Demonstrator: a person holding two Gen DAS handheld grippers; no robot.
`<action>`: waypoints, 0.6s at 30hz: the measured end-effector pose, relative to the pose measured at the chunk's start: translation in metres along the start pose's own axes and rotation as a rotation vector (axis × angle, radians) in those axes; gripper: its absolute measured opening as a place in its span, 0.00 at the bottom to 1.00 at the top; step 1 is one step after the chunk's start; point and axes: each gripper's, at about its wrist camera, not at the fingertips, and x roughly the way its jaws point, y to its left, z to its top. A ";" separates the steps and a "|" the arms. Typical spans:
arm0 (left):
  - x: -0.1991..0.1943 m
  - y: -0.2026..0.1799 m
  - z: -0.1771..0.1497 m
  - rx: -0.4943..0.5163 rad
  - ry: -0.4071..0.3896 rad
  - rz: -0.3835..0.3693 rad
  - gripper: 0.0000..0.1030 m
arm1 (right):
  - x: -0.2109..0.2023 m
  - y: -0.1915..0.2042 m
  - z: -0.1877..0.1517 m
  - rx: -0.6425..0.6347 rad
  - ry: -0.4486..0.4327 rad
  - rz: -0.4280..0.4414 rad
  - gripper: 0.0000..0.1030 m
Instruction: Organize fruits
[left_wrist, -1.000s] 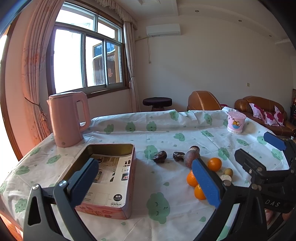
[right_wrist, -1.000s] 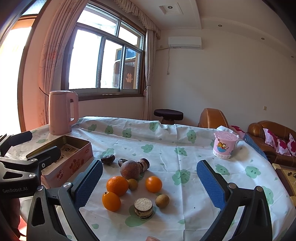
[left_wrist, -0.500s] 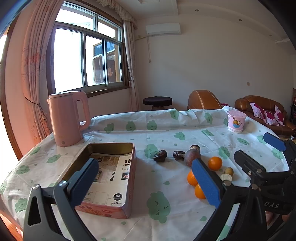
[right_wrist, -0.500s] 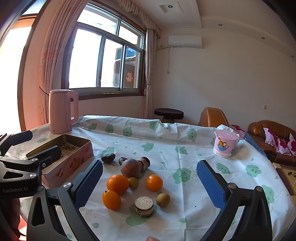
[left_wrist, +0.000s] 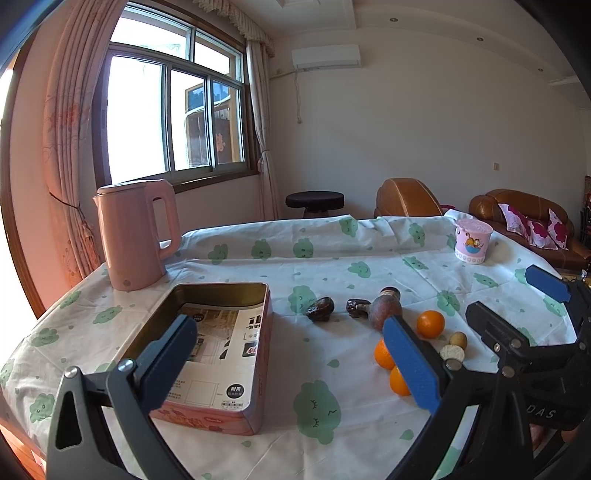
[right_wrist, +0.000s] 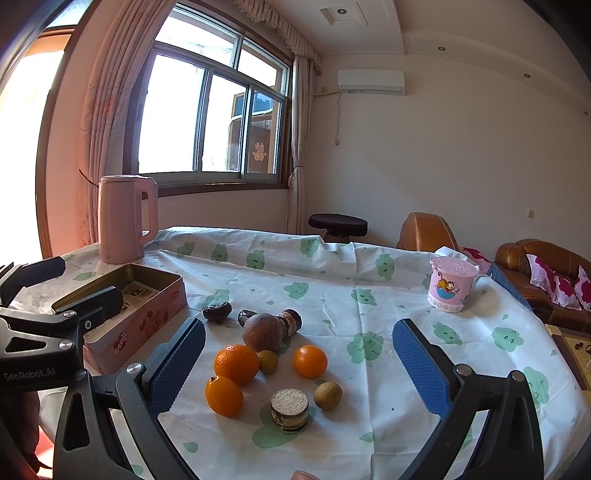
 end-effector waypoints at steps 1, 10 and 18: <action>0.000 0.000 0.000 0.000 0.000 0.000 1.00 | 0.000 0.000 0.000 0.000 0.001 -0.001 0.99; 0.001 0.000 -0.003 0.001 0.003 0.001 1.00 | 0.003 0.000 -0.003 -0.004 0.013 0.008 0.99; 0.021 -0.002 -0.020 0.003 0.060 -0.001 1.00 | 0.015 -0.009 -0.016 0.009 0.050 -0.002 0.99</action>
